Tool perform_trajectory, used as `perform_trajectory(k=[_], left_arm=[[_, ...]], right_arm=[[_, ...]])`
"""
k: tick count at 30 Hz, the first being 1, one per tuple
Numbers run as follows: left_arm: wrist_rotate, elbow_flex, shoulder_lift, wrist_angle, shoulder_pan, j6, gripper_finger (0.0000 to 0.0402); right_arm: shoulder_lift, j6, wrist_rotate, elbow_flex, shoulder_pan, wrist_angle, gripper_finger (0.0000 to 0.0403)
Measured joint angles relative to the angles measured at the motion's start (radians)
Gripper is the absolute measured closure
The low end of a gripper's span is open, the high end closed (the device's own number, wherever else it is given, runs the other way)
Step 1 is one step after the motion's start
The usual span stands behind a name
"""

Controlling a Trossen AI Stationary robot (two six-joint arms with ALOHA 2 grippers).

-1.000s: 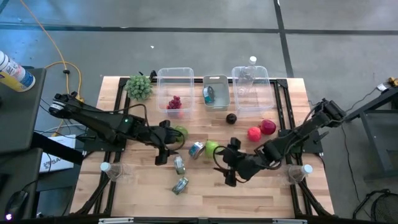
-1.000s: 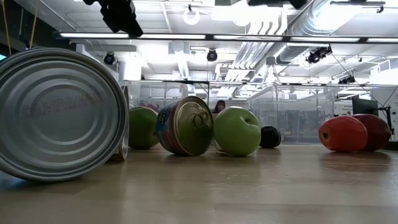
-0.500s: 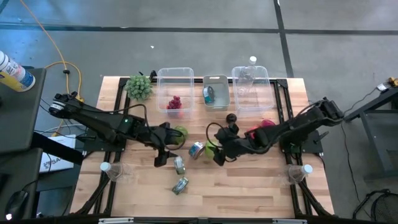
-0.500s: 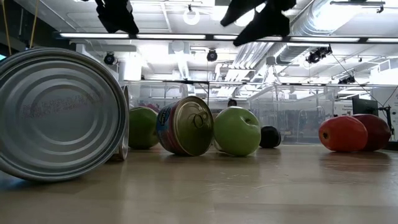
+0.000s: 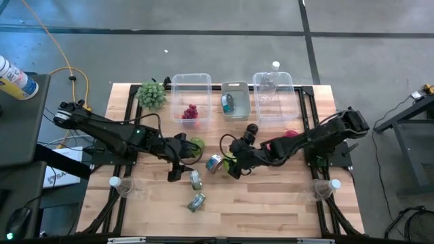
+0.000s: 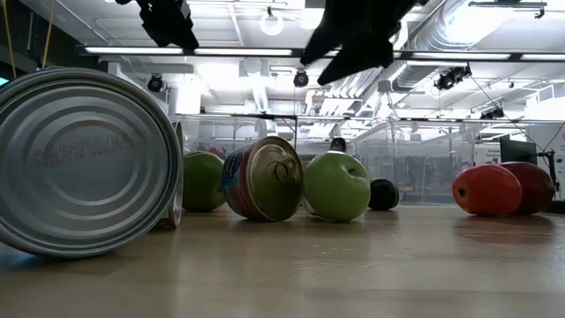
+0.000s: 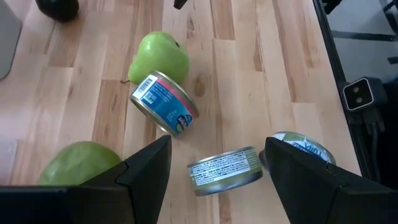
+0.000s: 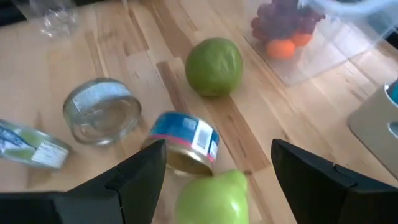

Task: Pick & Place Food Item
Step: Put the green tuna can into the gray bin

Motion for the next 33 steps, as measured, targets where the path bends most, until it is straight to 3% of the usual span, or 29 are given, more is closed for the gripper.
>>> perform_trajectory(k=[5,13,23,33], left_arm=[[0.000,0.000,0.000,0.000,0.000,0.025,0.0150],[0.000,0.000,0.000,0.000,0.008,0.060,0.0150],[0.000,0.000,0.000,0.015,0.008,0.168,0.0150],[-0.026,0.000,0.010,0.155,0.008,0.305,0.0150]], right_arm=[[0.000,0.018,-0.045,0.000,-0.024,0.180,0.0124],[0.000,-0.266,-0.337,0.000,-0.066,0.353,0.0124],[0.000,-0.348,-0.353,0.000,-0.128,0.363,0.0124],[0.000,-0.380,-0.353,0.000,-0.193,0.375,0.0124]])
